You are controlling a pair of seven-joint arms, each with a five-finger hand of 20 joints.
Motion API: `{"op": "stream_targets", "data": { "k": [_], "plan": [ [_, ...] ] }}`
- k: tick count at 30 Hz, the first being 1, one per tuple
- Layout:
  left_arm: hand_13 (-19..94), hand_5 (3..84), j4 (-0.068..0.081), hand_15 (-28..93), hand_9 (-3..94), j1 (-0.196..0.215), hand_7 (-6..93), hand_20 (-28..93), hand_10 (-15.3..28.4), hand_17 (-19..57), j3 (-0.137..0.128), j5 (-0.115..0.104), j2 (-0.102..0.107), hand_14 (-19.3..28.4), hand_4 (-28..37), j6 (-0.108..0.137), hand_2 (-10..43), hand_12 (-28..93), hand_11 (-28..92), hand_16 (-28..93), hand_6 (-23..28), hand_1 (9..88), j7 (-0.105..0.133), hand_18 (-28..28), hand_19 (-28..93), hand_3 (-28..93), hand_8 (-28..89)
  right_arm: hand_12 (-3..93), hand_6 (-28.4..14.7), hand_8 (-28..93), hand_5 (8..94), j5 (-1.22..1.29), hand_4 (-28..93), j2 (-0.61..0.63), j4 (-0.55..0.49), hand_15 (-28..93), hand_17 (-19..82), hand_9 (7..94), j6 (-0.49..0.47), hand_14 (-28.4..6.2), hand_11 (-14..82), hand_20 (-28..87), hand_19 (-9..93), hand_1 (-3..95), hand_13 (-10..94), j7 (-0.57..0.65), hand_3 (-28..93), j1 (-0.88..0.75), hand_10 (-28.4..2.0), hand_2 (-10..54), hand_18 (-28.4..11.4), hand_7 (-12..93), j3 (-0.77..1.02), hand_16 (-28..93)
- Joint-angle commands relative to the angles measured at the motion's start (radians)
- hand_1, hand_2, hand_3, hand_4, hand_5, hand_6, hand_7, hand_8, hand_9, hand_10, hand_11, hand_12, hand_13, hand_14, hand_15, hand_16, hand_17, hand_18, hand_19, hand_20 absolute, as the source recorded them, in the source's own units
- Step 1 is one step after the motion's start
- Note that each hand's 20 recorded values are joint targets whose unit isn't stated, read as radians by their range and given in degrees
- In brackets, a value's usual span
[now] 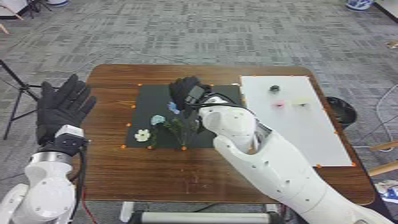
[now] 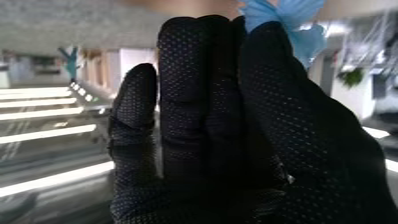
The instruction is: Arrange flowers
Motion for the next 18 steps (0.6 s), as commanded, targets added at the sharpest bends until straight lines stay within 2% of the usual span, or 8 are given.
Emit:
{"op": "stream_targets", "data": {
  "k": [1, 2, 3, 8, 11, 14, 18],
  "plan": [
    [23, 42.3, -0.002, 21, 30.3, -0.006, 8.8, 6, 13.4, -8.6, 0.018, -0.006, 0.011, 12.3, -28.3, -0.005, 20.5, 3, 20, -8, 7.6, 32.5, 0.006, 14.2, 38, 48, -9, 29.6, 0.8, 1, 78.5, -0.066, -28, -0.055, 0.085, 39, 31, 80.5, -0.018, -5.1, 5.4, 39, 75, 58.7, 68, -0.022, 66, 0.032, -8.2, -8.6, -19.9, 26, -0.045, 42],
    [23, 42.3, -0.012, 21, 30.3, 0.006, 8.8, 5, 13.4, -8.6, 0.013, -0.006, 0.011, 12.3, -28.3, -0.006, 20.5, 3, 20, -8, 7.6, 32.4, 0.008, 14.2, 38, 48, -9, 29.5, 0.8, 1, 78.5, -0.058, -28, -0.054, 0.081, 39, 31, 80.5, -0.012, -5.0, 5.4, 39, 75, 58.7, 68, -0.009, 66, 0.033, -8.2, -8.6, -19.9, 26, -0.055, 42],
    [23, 42.3, -0.005, 21, 30.3, -0.007, 8.9, 5, 13.4, -8.6, 0.018, -0.006, 0.013, 12.4, -28.3, -0.006, 20.4, 3, 20, -8, 7.5, 32.4, 0.006, 14.2, 39, 48, -9, 29.5, 0.9, 1, 78.5, -0.062, -28, -0.061, 0.092, 39, 31, 80.5, -0.006, -5.1, 5.4, 39, 75, 58.7, 68, -0.012, 67, 0.037, -8.2, -8.7, -19.9, 26, -0.053, 42],
    [23, 42.4, 0.009, 22, 30.7, -0.027, 9.2, 5, 13.2, -8.6, 0.027, -0.006, 0.015, 12.5, -28.3, -0.006, 20.5, 3, 21, -8, 7.4, 32.7, 0.005, 14.3, 39, 48, -9, 29.5, 1.0, 1, 78.6, -0.109, -28, -0.077, 0.122, 39, 31, 80.4, 0.014, -5.1, 5.6, 40, 75, 58.4, 68, -0.030, 67, 0.041, -8.1, -8.9, -19.9, 26, -0.057, 42],
    [23, 42.4, 0.000, 23, 30.6, -0.017, 9.5, 5, 13.3, -8.6, 0.025, -0.007, 0.014, 12.6, -28.3, -0.003, 20.4, 3, 22, -9, 7.3, 32.6, 0.007, 14.3, 40, 48, -9, 29.4, 1.3, 1, 78.7, -0.112, -28, -0.078, 0.115, 39, 31, 80.2, -0.019, -5.2, 5.7, 40, 75, 57.8, 68, -0.027, 68, 0.029, -8.3, -9.1, -19.9, 27, -0.054, 43],
    [22, 42.2, -0.003, 22, 30.1, -0.016, 9.4, 5, 13.3, -8.7, 0.022, -0.007, 0.014, 12.4, -28.3, -0.001, 20.4, 3, 21, -10, 7.5, 32.1, 0.005, 14.2, 39, 48, -9, 28.3, 1.4, 0, 77.8, -0.103, -28, -0.079, 0.107, 39, 31, 78.2, -0.051, -5.2, 6.6, 40, 75, 57.2, 67, -0.006, 69, 0.018, -8.3, -9.4, -20.0, 27, -0.046, 43],
    [22, 41.9, -0.010, 20, 29.8, -0.006, 8.5, 5, 13.4, -8.6, 0.007, -0.006, 0.014, 12.3, -28.3, -0.005, 20.4, 3, 20, -9, 7.6, 31.8, 0.010, 14.1, 38, 49, -9, 27.2, 1.3, -1, 75.8, -0.114, -28, -0.071, 0.098, 39, 30, 76.2, -0.084, -5.4, 7.9, 40, 75, 56.7, 66, -0.014, 70, 0.016, -8.7, -9.5, -20.0, 27, -0.046, 43]
  ]
}}
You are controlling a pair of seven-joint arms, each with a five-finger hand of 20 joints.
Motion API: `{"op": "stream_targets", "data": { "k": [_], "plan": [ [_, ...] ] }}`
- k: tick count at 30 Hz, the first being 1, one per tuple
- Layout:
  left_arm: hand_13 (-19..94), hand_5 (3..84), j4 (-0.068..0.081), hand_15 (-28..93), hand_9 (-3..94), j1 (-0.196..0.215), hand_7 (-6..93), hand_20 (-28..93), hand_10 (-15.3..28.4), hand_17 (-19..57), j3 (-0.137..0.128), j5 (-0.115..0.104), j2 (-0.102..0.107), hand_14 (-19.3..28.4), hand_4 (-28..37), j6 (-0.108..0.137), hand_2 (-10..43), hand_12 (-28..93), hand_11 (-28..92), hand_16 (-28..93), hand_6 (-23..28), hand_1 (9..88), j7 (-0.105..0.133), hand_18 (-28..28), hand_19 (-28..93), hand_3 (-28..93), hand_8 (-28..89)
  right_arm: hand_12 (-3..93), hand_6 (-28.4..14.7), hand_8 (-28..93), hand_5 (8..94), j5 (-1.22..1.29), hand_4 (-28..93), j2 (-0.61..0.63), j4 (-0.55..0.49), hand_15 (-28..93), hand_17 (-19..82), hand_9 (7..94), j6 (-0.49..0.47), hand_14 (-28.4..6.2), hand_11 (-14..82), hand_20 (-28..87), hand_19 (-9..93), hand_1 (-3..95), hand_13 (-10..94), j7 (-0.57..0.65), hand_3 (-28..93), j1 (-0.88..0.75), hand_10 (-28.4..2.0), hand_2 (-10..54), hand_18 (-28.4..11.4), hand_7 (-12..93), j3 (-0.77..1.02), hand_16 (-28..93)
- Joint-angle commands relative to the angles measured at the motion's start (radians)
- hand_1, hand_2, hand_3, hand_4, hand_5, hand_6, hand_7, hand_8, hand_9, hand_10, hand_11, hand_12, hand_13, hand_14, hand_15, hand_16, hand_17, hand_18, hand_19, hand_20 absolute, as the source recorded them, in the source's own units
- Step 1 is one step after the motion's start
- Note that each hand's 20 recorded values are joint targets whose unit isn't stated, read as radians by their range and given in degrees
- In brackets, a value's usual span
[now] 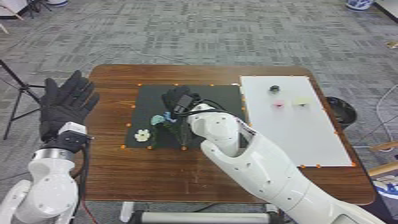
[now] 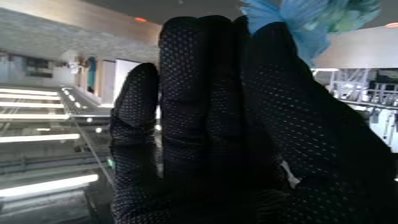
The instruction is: Arrange flowers
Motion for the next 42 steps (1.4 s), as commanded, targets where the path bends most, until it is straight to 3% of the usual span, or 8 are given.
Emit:
{"op": "stream_targets", "data": {
  "k": [1, 15, 20, 22, 25, 28, 36, 42],
  "plan": [
    [22, 42.0, -0.015, 20, 29.9, 0.023, 8.2, 5, 13.4, -8.6, -0.019, -0.007, -0.001, 12.3, -28.3, -0.003, 20.4, 3, 19, -9, 7.6, 32.1, 0.007, 14.1, 38, 49, -9, 26.8, 1.2, -1, 75.5, -0.007, -28, 0.000, -0.021, 39, 30, 75.6, -0.071, -5.5, 8.4, 40, 75, 56.4, 66, 0.006, 70, -0.008, -8.6, -9.5, -20.1, 27, 0.006, 42],
    [19, 41.5, -0.019, 16, 28.7, 0.015, 6.4, 6, 13.4, -8.3, -0.012, -0.004, -0.004, 12.6, -28.3, -0.003, 20.7, 5, 15, -5, 8.0, 32.1, -0.003, 13.8, 35, 48, -8, 17.0, -0.4, -3, 68.1, 0.018, -28, -0.004, -0.033, 44, 28, 66.4, -0.087, -7.8, 16.6, 39, 74, 49.7, 62, 0.024, 73, -0.011, -10.2, -9.5, -20.3, 23, 0.027, 36],
    [18, 41.1, -0.004, 14, 28.0, 0.002, 6.0, 7, 13.2, -8.3, -0.010, -0.002, -0.017, 12.3, -28.3, -0.010, 20.6, 6, 14, -4, 8.0, 31.6, -0.020, 13.7, 35, 49, -8, 16.4, -0.2, -6, 66.1, 0.050, -28, -0.021, -0.060, 46, 28, 64.4, -0.110, -8.7, 15.9, 39, 74, 46.6, 61, 0.036, 76, -0.036, -11.2, -9.5, -20.4, 21, 0.101, 33],
    [18, 41.0, -0.001, 14, 28.0, -0.001, 5.7, 7, 13.3, -8.2, -0.003, -0.001, -0.022, 12.2, -28.3, -0.011, 20.7, 6, 14, -4, 8.1, 32.0, -0.023, 13.7, 34, 48, -8, 16.4, -0.2, -13, 64.4, 0.117, -27, -0.009, -0.103, 48, 28, 63.1, -0.090, -9.5, 15.9, 39, 74, 43.9, 60, 0.082, 77, -0.065, -11.6, -9.5, -20.6, 21, 0.151, 28],
    [19, 40.8, 0.019, 13, 28.1, -0.034, 5.3, 7, 13.3, -8.1, 0.022, -0.002, -0.020, 12.2, -28.3, -0.016, 20.7, 6, 13, -3, 8.1, 31.7, -0.039, 13.7, 34, 48, -7, 16.5, -0.7, -13, 62.3, 0.161, -27, 0.031, -0.154, 51, 28, 61.5, -0.066, -10.3, 15.6, 40, 74, 41.5, 59, 0.119, 78, -0.087, -12.0, -9.5, -20.8, 19, 0.229, 27],
    [19, 40.9, 0.026, 13, 28.2, -0.060, 5.2, 8, 13.2, -8.1, 0.041, 0.001, -0.013, 12.1, -28.3, -0.019, 20.7, 6, 13, -3, 8.1, 31.8, -0.031, 13.8, 34, 48, -7, 16.2, -1.5, -13, 60.5, 0.215, -27, 0.098, -0.186, 51, 27, 59.0, -0.029, -11.1, 14.1, 39, 74, 39.8, 57, 0.172, 78, -0.097, -12.8, -9.5, -21.0, 18, 0.293, 27],
    [20, 41.2, 0.023, 13, 28.5, -0.058, 6.0, 8, 13.1, -8.2, 0.038, 0.014, -0.002, 12.1, -28.3, -0.027, 20.1, 6, 14, -3, 7.4, 31.2, -0.017, 13.9, 35, 50, -8, 15.6, -2.1, -12, 58.3, 0.239, -27, 0.267, -0.216, 52, 26, 54.5, 0.139, -12.1, 11.4, 38, 73, 39.3, 54, 0.242, 77, -0.208, -13.2, -9.5, -21.0, 16, 0.449, 26],
    [20, 41.2, 0.018, 14, 28.5, -0.045, 6.1, 7, 13.1, -8.3, 0.030, 0.009, 0.001, 12.1, -28.3, -0.023, 19.9, 6, 14, -4, 7.4, 31.3, -0.014, 14.0, 35, 50, -8, 14.8, -2.7, -12, 56.5, 0.237, -27, 0.345, -0.221, 53, 26, 52.4, 0.053, -11.9, 10.1, 37, 73, 39.6, 54, 0.302, 77, -0.285, -12.4, -9.5, -21.0, 14, 0.538, 25]
  ]
}}
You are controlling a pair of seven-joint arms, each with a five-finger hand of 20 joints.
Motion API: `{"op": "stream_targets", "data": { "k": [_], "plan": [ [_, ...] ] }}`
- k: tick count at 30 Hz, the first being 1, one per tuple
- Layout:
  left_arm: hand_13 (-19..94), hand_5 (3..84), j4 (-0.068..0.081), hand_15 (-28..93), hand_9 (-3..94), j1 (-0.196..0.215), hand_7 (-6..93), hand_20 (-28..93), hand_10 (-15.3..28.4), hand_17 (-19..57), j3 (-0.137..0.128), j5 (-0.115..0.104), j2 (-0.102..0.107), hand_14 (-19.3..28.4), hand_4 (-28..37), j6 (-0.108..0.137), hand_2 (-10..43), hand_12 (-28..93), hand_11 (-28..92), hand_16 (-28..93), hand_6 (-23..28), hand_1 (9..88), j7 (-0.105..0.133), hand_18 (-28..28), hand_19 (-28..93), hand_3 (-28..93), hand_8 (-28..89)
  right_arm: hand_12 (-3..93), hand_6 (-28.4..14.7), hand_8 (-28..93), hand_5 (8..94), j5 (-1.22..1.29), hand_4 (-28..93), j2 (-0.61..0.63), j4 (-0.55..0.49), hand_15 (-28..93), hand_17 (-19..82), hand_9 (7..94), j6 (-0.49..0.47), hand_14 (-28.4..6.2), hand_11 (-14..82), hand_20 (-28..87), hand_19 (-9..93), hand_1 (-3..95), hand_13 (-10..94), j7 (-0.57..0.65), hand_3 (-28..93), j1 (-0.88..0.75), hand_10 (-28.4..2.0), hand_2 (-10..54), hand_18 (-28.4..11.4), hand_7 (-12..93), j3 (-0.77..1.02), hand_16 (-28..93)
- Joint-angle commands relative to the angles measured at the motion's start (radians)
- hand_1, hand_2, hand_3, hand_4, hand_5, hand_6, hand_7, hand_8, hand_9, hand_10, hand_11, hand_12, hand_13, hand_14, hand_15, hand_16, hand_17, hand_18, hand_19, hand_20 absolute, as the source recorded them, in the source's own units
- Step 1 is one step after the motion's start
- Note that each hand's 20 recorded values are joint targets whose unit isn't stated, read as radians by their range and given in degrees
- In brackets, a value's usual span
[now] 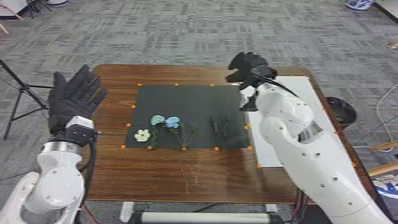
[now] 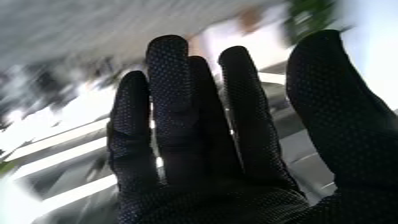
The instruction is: Arrange flowers
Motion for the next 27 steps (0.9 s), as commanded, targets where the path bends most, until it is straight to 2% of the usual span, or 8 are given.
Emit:
{"op": "stream_targets", "data": {
  "k": [1, 6, 8, 11, 16, 18, 24, 27],
  "plan": [
    [20, 41.2, -0.009, 14, 28.5, 0.023, 6.1, 7, 13.1, -8.3, -0.011, 0.006, 0.007, 12.2, -28.3, -0.008, 19.9, 6, 14, -4, 7.4, 31.5, 0.005, 14.0, 35, 50, -8, 14.7, -2.7, -12, 56.3, -0.033, -27, 0.155, 0.008, 53, 26, 52.1, -0.095, -11.8, 10.0, 37, 73, 39.8, 54, 0.092, 77, -0.115, -12.3, -9.5, -21.1, 14, 0.114, 25],
    [21, 41.4, -0.007, 14, 28.7, 0.021, 6.4, 7, 13.1, -8.3, -0.011, 0.004, 0.007, 12.4, -28.3, -0.012, 19.8, 6, 14, -4, 7.3, 31.1, 0.006, 14.1, 35, 50, -8, 13.7, -2.5, -12, 55.8, -0.043, -27, 0.167, 0.016, 53, 26, 50.7, -0.129, -11.9, 9.0, 37, 73, 40.7, 53, 0.095, 77, -0.168, -11.3, -9.5, -21.2, 13, 0.169, 25],
    [21, 41.4, -0.006, 14, 28.9, 0.023, 6.4, 7, 13.1, -8.3, -0.018, 0.002, 0.004, 12.3, -28.3, -0.014, 19.8, 6, 15, -4, 7.4, 31.1, 0.005, 14.1, 35, 50, -8, 13.4, -2.6, -12, 55.0, -0.017, -28, 0.161, 0.042, 53, 26, 50.2, -0.072, -11.9, 8.9, 37, 73, 40.8, 53, 0.107, 77, -0.167, -11.1, -9.5, -21.2, 13, 0.170, 25],
    [21, 41.5, -0.011, 14, 29.1, 0.034, 6.6, 7, 13.2, -8.2, -0.034, 0.004, 0.002, 12.3, -28.3, 0.002, 19.7, 6, 15, -4, 7.5, 29.4, 0.017, 14.1, 35, 53, -8, 13.0, -2.5, -12, 53.0, -0.019, -28, 0.162, 0.049, 53, 26, 48.2, -0.087, -11.4, 9.0, 37, 73, 40.5, 52, 0.105, 78, -0.169, -10.2, -9.5, -20.8, 13, 0.176, 24],
    [21, 41.8, -0.011, 14, 29.7, 0.040, 6.7, 7, 13.2, -8.3, -0.044, -0.001, -0.003, 12.1, -28.3, -0.003, 19.5, 6, 15, -4, 7.7, 28.6, 0.015, 14.1, 36, 55, -8, 12.5, -2.3, -12, 51.9, -0.042, -28, 0.179, 0.077, 55, 26, 48.1, -0.042, -11.0, 9.5, 37, 73, 41.6, 53, 0.070, 77, -0.176, -9.6, -9.5, -20.4, 13, 0.162, 24],
    [23, 42.0, -0.010, 16, 29.8, 0.042, 6.8, 7, 13.3, -8.2, -0.042, -0.007, -0.004, 12.4, -28.3, -0.003, 19.4, 6, 16, -4, 7.8, 28.2, 0.012, 14.4, 37, 56, -8, 12.3, -1.9, -12, 53.2, -0.060, -28, 0.187, 0.089, 55, 26, 49.4, -0.029, -10.7, 10.3, 37, 73, 42.8, 53, 0.058, 77, -0.175, -9.3, -9.5, -20.2, 14, 0.155, 23],
    [23, 42.4, -0.018, 17, 30.2, 0.054, 6.9, 8, 13.4, -8.1, -0.056, 0.000, -0.007, 12.5, -28.3, -0.004, 19.2, 6, 16, -5, 8.0, 27.8, 0.013, 14.8, 38, 57, -8, 11.9, 0.3, -13, 55.0, -0.071, -28, 0.183, 0.111, 54, 27, 52.5, -0.063, -9.0, 11.0, 37, 74, 46.2, 55, 0.017, 77, -0.170, -8.2, -9.5, -19.0, 16, 0.145, 23],
    [23, 42.5, -0.016, 17, 30.4, 0.048, 6.9, 8, 13.5, -8.1, -0.051, -0.004, -0.010, 12.4, -28.3, -0.004, 19.1, 6, 16, -5, 8.1, 27.1, 0.013, 14.8, 37, 58, -8, 12.1, 1.9, -14, 58.5, -0.073, -28, 0.186, 0.131, 53, 28, 56.1, -0.013, -8.3, 11.8, 38, 73, 48.2, 55, 0.043, 75, -0.162, -7.6, -9.5, -18.6, 18, 0.115, 25]
  ]
}}
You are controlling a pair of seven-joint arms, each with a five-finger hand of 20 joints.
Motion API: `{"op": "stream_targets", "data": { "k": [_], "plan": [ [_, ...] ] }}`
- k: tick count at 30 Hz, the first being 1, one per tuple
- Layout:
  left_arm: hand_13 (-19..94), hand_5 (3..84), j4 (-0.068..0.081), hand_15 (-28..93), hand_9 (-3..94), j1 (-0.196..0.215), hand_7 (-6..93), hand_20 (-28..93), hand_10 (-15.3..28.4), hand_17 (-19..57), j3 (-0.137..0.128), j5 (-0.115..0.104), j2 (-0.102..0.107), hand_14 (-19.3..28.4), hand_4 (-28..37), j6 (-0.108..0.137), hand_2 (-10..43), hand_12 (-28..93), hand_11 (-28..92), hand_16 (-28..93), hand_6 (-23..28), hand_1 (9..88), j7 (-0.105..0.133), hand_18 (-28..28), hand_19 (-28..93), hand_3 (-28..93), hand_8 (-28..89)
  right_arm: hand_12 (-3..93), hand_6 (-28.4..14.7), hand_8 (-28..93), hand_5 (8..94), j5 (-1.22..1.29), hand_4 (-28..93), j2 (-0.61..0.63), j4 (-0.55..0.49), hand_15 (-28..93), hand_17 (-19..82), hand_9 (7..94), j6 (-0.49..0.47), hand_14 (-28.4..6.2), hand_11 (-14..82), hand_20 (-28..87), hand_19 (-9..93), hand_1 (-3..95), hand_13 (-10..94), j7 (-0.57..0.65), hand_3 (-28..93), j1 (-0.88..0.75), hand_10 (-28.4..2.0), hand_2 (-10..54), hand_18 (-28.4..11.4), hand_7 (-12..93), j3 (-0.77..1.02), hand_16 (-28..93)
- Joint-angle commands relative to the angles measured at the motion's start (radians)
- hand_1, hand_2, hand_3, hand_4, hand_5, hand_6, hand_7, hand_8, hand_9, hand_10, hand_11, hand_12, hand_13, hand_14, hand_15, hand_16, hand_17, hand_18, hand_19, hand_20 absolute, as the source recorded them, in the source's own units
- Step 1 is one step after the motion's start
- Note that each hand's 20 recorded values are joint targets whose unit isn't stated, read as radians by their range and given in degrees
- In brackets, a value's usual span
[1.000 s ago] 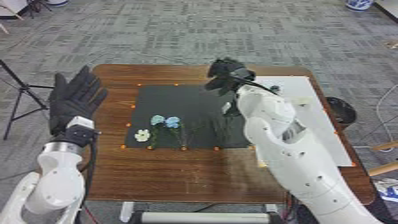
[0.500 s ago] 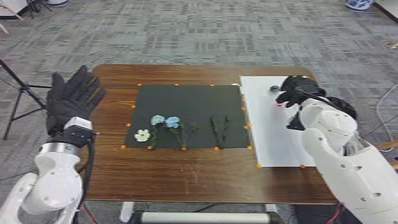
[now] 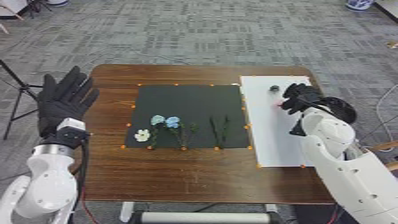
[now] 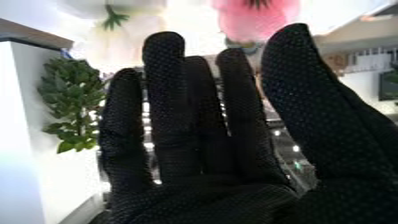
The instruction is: Arrange flowers
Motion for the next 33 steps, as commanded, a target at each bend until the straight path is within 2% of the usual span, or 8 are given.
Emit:
{"op": "stream_targets", "data": {
  "k": [1, 7, 9, 11, 14, 17, 27, 33],
  "plan": [
    [23, 42.5, -0.008, 17, 30.4, 0.015, 7.0, 8, 13.6, -8.1, -0.003, -0.004, -0.013, 12.4, -28.3, -0.003, 19.0, 6, 16, -5, 8.1, 26.6, 0.000, 14.8, 37, 59, -8, 12.4, 2.2, -15, 60.3, -0.023, -28, 0.007, 0.037, 52, 28, 57.8, 0.042, -8.1, 12.2, 38, 73, 48.7, 56, 0.010, 74, 0.013, -7.5, -9.5, -18.6, 18, -0.041, 27],
    [23, 42.7, -0.008, 17, 31.2, 0.016, 7.3, 8, 13.7, -8.2, -0.004, -0.006, -0.014, 12.5, -28.3, -0.008, 18.6, 6, 17, -5, 8.3, 26.0, -0.007, 14.8, 37, 61, -8, 13.8, 3.3, -14, 65.9, -0.031, -28, 0.002, 0.055, 49, 29, 63.9, 0.045, -7.1, 14.0, 38, 73, 50.8, 58, 0.018, 71, 0.026, -7.6, -9.5, -18.4, 21, -0.068, 33],
    [23, 42.7, -0.011, 17, 31.4, 0.018, 7.3, 8, 13.9, -8.2, -0.006, -0.006, -0.014, 12.6, -28.3, -0.008, 18.7, 6, 17, -5, 8.3, 25.9, -0.006, 14.8, 37, 61, -8, 14.4, 3.2, -10, 66.7, -0.044, -28, 0.002, 0.065, 49, 29, 65.5, 0.061, -7.0, 14.6, 39, 73, 51.6, 59, 0.025, 70, 0.033, -7.6, -9.5, -18.5, 23, -0.086, 34],
    [23, 42.7, -0.010, 17, 31.6, 0.018, 7.3, 8, 13.9, -8.2, -0.005, -0.005, -0.014, 12.6, -28.3, -0.009, 18.8, 7, 17, -5, 8.3, 25.9, -0.007, 14.9, 37, 61, -8, 15.4, 2.7, -6, 70.3, -0.041, -28, -0.003, 0.073, 48, 30, 68.7, 0.089, -6.1, 16.0, 39, 73, 57.1, 60, 0.037, 62, 0.039, -7.7, -9.5, -18.6, 27, -0.096, 36],
    [23, 42.7, -0.014, 17, 31.6, 0.023, 7.3, 8, 14.0, -8.3, -0.007, -0.004, -0.014, 12.8, -28.3, -0.010, 18.7, 7, 17, -5, 8.3, 25.8, -0.009, 14.9, 37, 62, -8, 24.6, 2.6, -2, 75.3, -0.040, -28, -0.004, 0.076, 44, 30, 75.5, 0.129, -4.9, 10.1, 40, 74, 59.6, 62, 0.039, 62, 0.046, -6.7, -9.5, -18.6, 35, -0.107, 42],
    [23, 42.6, -0.014, 17, 31.6, 0.024, 7.3, 8, 14.0, -8.4, -0.007, -0.003, -0.015, 12.8, -28.3, -0.013, 18.7, 7, 17, -5, 8.3, 25.9, -0.008, 15.0, 37, 61, -8, 28.1, 2.4, -1, 76.6, -0.038, -28, 0.001, 0.061, 43, 31, 78.2, 0.156, -4.5, 7.1, 40, 74, 59.7, 64, 0.035, 63, 0.049, -6.3, -9.5, -18.6, 37, -0.113, 43],
    [23, 42.4, -0.019, 17, 31.4, 0.039, 7.2, 8, 14.1, -8.4, -0.010, -0.004, -0.013, 12.8, -28.3, 0.001, 18.6, 7, 17, -5, 8.3, 26.2, -0.002, 15.0, 37, 61, -8, 29.9, 2.0, 1, 77.1, -0.031, -28, -0.031, -0.047, 42, 31, 79.5, 0.221, -4.4, 5.1, 40, 74, 59.6, 64, -0.079, 65, 0.100, -6.4, -9.5, -18.5, 38, -0.188, 44],
    [23, 42.1, -0.009, 17, 31.3, 0.026, 7.2, 8, 14.0, -8.5, 0.003, -0.001, -0.009, 12.8, -28.3, -0.005, 18.6, 7, 16, -5, 8.2, 26.0, -0.012, 15.0, 37, 61, -8, 29.8, 1.8, 1, 76.4, -0.050, -28, -0.128, -0.049, 42, 31, 78.9, 0.200, -4.2, 5.0, 40, 74, 59.4, 64, -0.161, 65, 0.184, -6.3, -9.5, -18.4, 38, -0.313, 44]
  ]
}}
